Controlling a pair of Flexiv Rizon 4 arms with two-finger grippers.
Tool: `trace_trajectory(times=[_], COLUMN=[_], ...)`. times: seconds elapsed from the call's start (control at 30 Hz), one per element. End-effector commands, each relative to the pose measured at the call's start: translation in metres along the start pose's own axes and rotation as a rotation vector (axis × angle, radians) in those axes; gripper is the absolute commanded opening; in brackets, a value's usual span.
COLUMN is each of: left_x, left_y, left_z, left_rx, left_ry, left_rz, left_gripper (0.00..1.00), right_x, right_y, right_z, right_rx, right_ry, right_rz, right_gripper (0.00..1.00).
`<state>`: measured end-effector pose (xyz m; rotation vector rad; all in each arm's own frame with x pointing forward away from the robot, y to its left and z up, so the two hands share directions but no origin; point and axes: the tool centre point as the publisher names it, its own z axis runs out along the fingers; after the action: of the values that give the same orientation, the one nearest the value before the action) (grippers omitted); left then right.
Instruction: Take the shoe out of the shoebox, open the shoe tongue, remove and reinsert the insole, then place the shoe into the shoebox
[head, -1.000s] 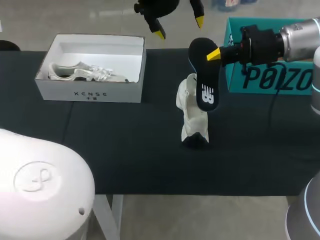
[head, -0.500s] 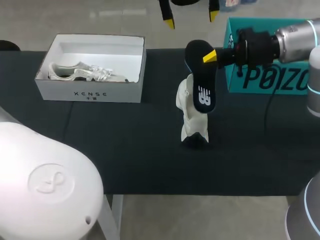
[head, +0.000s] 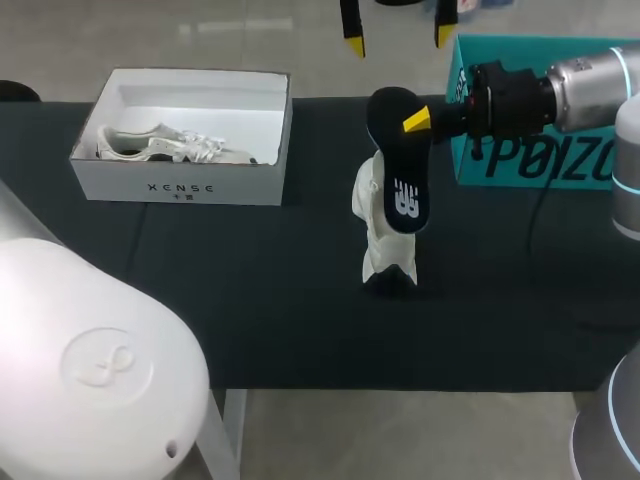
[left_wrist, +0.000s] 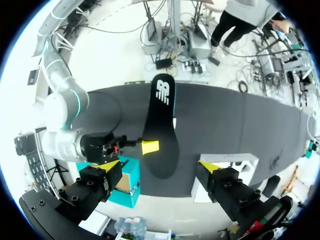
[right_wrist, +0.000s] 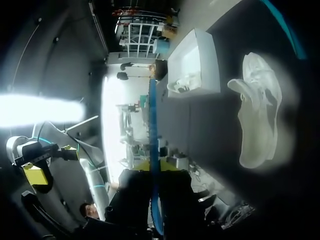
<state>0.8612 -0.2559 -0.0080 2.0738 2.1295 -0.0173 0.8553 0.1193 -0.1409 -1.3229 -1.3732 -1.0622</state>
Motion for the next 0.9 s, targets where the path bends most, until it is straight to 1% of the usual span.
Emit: trace_trajectory(times=[0.03,0.73,0.8,0.83,0.9], left_x=[0.002,-0.001,-0.001,-0.002,-0.006], left_y=[-0.001,-0.004,-0.004,-0.004,-0.006], left_z=[0.001,0.002,0.003,0.005,0.010], left_rx=[-0.004,0.001,0.001,-0.001,0.011], left_ry=[-0.001,-0.037,-0.065,-0.096,-0.195], left_rz=[-0.001,0.005,0.001,-0.003,-0.040], left_gripper=[1.00,1.00,1.00,1.00,1.00], right_x=[0.000,-0.001,-0.001,-0.001,-0.001], right_y=[0.000,-0.002,-0.002,-0.002,-0.002], right_z=[0.000,-0.001,-0.001,-0.001,0.000], right_rx=[0.000,0.009,0.010,0.011,0.011], right_ry=[0.000,0.005,0.006,0.007,0.008], right_rz=[0.000,0.002,0.002,0.001,0.000], right_gripper=[0.00,0.00,0.00,0.00,0.00])
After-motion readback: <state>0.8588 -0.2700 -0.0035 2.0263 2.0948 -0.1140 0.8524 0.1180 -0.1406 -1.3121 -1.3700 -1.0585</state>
